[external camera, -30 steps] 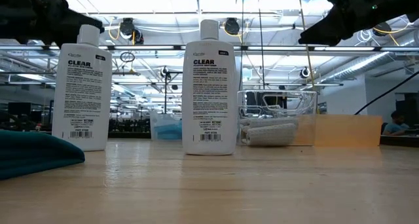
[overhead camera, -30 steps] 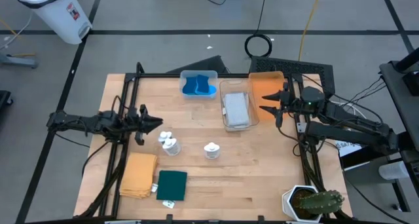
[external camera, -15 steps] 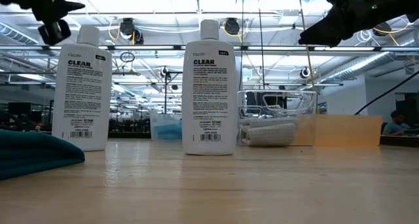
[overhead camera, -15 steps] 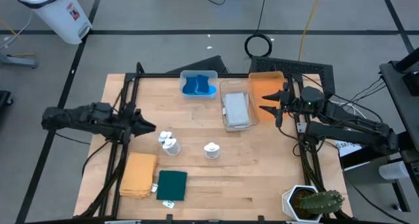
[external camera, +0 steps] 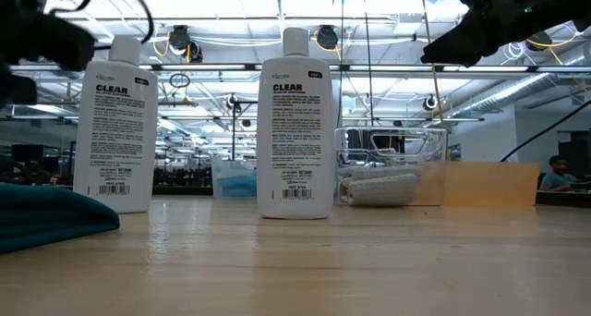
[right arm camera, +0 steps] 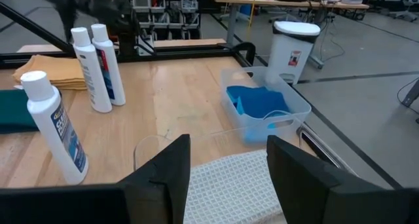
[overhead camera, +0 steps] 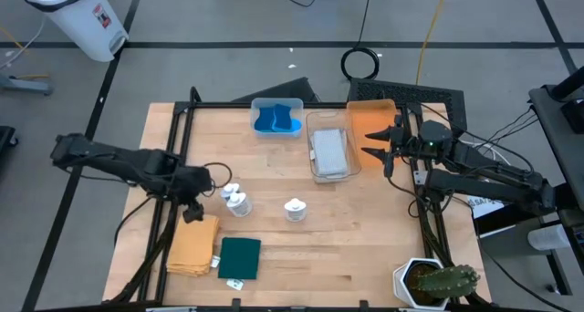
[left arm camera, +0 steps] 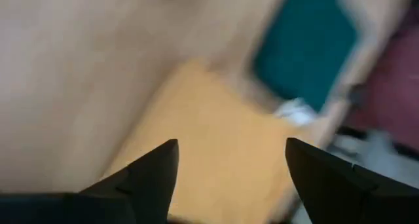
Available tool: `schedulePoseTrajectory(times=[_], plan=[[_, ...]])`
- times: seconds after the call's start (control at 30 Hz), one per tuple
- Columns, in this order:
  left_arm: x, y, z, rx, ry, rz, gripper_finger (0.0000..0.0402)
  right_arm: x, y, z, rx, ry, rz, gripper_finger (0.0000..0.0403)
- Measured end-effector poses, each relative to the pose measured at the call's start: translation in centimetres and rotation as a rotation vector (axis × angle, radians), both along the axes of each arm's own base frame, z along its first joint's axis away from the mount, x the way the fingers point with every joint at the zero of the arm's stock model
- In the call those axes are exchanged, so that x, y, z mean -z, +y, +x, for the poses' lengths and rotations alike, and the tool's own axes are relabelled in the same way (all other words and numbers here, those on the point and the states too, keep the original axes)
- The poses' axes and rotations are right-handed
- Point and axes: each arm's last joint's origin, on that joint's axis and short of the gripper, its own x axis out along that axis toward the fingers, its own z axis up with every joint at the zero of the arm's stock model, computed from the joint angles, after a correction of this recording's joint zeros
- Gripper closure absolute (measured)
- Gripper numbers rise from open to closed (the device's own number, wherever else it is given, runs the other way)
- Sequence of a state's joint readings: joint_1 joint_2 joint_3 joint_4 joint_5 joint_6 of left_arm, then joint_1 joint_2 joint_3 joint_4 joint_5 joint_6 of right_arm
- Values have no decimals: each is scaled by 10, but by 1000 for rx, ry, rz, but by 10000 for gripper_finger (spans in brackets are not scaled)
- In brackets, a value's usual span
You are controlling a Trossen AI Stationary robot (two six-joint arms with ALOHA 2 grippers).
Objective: Pick & Place Kitchen Items
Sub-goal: Put the yellow towel into the transparent bin
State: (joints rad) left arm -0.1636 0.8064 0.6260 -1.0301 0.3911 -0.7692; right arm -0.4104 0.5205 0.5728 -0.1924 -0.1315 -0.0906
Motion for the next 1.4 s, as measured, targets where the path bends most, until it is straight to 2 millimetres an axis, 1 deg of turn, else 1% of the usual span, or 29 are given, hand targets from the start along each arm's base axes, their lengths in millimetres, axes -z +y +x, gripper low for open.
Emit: schedulePoseTrajectory(times=[0.07,0.17,0.33,0.47,0.6,0.73,0.83,0.93,1.07,1.2,1.4], plan=[[6,0,2,-15,73,67,111,1,0,0,0,6,3,234],[13,-2,10,16,78,166,113,1,0,0,-1,14,6,234],[21,-9,23,157,41,180,128,2,0,0,-3,18,9,234],[32,-15,30,214,36,185,147,3,0,1,-3,23,11,234],[53,-19,25,230,119,170,165,3,-1,2,-3,28,14,234],[71,-21,13,230,203,152,179,4,-1,3,-3,33,16,234],[81,-23,8,224,213,139,188,4,-1,3,-3,36,17,234],[88,-27,6,264,168,100,199,5,-2,4,-3,38,18,234],[94,-31,4,333,120,97,222,5,-2,4,-3,38,18,234],[94,-32,2,341,119,122,251,5,-2,4,-4,40,19,234],[96,-32,2,347,117,130,312,5,-2,4,-4,41,19,234]])
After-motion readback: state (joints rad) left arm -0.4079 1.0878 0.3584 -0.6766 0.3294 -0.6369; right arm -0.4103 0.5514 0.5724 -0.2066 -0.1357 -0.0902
